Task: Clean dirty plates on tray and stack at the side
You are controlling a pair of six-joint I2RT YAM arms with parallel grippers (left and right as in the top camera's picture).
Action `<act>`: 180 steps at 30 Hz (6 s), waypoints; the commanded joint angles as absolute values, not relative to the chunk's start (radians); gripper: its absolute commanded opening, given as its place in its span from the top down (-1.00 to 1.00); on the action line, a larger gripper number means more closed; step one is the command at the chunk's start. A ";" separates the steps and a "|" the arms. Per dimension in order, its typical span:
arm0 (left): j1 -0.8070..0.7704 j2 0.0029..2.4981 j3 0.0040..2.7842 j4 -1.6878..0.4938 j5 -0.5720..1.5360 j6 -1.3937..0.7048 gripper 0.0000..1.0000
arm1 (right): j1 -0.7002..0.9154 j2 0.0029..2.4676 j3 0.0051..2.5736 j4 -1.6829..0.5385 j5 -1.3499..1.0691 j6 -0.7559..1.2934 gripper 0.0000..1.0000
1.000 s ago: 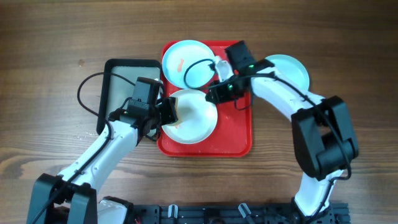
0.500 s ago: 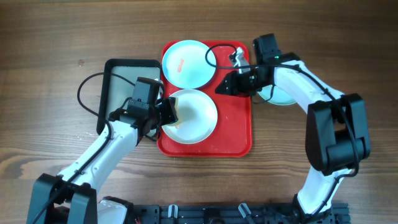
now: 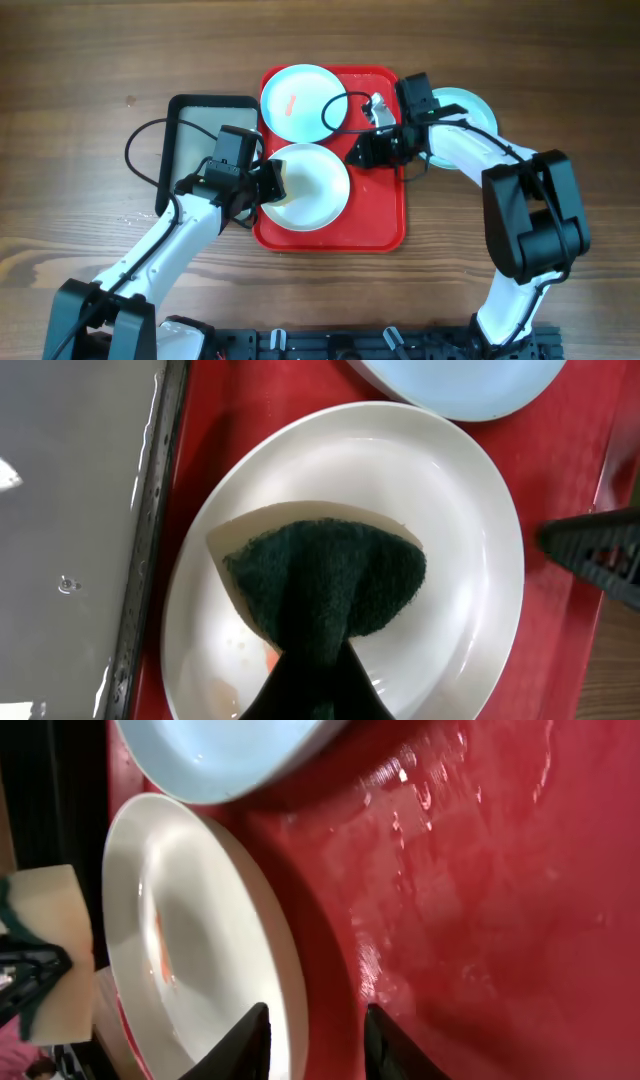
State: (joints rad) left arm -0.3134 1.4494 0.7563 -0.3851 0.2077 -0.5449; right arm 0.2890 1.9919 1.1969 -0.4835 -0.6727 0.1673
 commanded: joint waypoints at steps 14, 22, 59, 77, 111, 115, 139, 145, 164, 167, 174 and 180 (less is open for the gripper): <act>-0.319 1.456 0.765 -0.382 0.216 -0.559 0.92 | 0.334 2.006 1.150 -0.467 -0.706 0.186 0.53; -0.319 1.469 0.743 -0.381 0.216 -0.558 0.92 | 0.334 2.006 1.150 -0.468 -0.702 0.187 0.91; -0.319 1.500 0.733 -0.263 0.284 -0.555 0.92 | 0.409 1.853 1.150 -0.525 -0.325 0.288 0.78; -0.319 1.502 0.733 -0.326 0.256 -0.555 0.92 | 0.426 1.888 1.150 -0.505 -0.364 0.260 0.49; -0.319 1.502 0.733 -0.334 0.253 -0.555 0.92 | 0.426 1.925 1.137 -0.509 -0.441 0.299 0.81; -0.319 1.502 0.733 -0.334 0.253 -0.554 0.92 | 0.426 1.925 1.137 -0.506 -0.441 0.300 0.81; -0.319 1.509 0.733 -0.379 0.132 -0.554 0.92 | 0.426 1.925 1.137 -0.507 -0.441 0.300 0.68; -0.319 1.559 0.733 -0.371 0.133 -0.554 0.92 | 0.426 1.925 1.137 -0.506 -0.441 0.299 0.92; -0.319 1.611 0.733 -0.345 0.141 -0.554 0.92 | 0.426 1.925 1.137 -0.509 -0.441 0.299 0.91; -0.321 1.618 0.733 -0.345 0.144 -0.554 0.92 | 0.426 1.925 1.137 -0.510 -0.436 0.299 0.91; -0.363 1.649 0.733 -0.316 0.144 -0.554 0.92 | 0.426 1.928 1.136 -0.516 -0.425 0.300 0.91; -0.382 1.704 0.733 -0.302 0.139 -0.559 0.92 | 0.426 1.939 1.136 -0.513 -0.426 0.300 0.92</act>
State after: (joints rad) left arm -0.3595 1.6226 0.7528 -0.3019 0.1356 -0.5449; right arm 0.4210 1.9076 1.1465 -0.5159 -0.4164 0.3016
